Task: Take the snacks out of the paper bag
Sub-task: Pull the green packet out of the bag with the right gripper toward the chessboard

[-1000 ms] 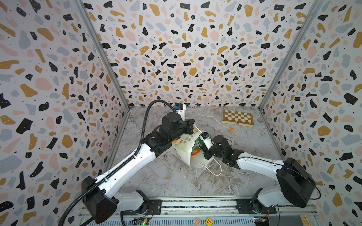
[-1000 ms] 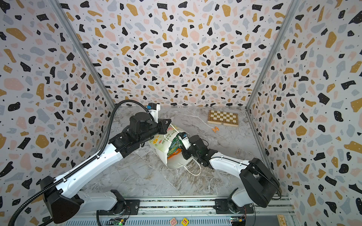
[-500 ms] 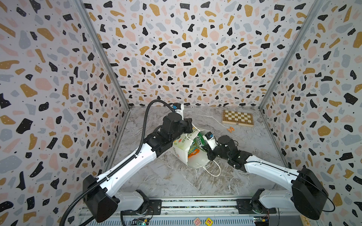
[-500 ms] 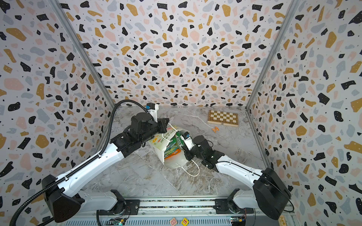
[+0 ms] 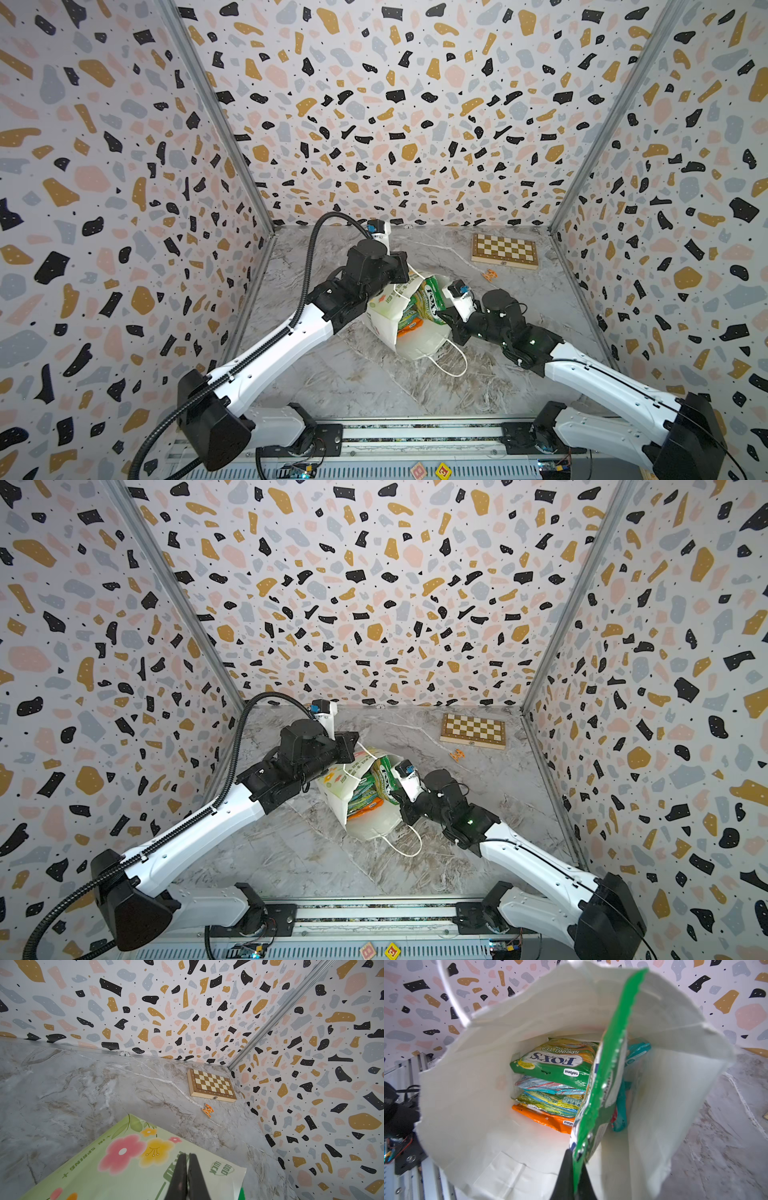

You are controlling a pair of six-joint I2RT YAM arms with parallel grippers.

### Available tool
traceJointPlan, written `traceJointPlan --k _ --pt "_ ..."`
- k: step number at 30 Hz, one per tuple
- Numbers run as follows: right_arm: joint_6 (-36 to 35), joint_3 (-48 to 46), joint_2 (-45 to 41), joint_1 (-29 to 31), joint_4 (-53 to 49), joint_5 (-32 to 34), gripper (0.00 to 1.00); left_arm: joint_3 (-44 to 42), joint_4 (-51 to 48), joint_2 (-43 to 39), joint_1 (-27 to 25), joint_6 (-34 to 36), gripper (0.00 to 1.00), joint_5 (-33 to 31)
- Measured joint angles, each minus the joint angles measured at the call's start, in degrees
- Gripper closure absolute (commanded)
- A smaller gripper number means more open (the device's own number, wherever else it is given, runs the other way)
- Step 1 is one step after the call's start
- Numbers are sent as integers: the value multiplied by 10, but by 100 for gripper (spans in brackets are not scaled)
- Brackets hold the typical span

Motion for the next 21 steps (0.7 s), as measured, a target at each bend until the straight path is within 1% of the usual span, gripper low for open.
traceJointPlan --k 4,8,17,21 --pt "-7 19 -37 0 -32 -16 100 0 0 2 0 0 100 0" --pt "-16 48 -67 0 -58 -14 100 0 0 2 0 -2 100 0" --pt "-26 96 -118 0 -108 21 100 0 0 5 0 -4 100 2" --pt "-28 124 -142 0 -121 53 100 0 0 5 0 -3 100 5"
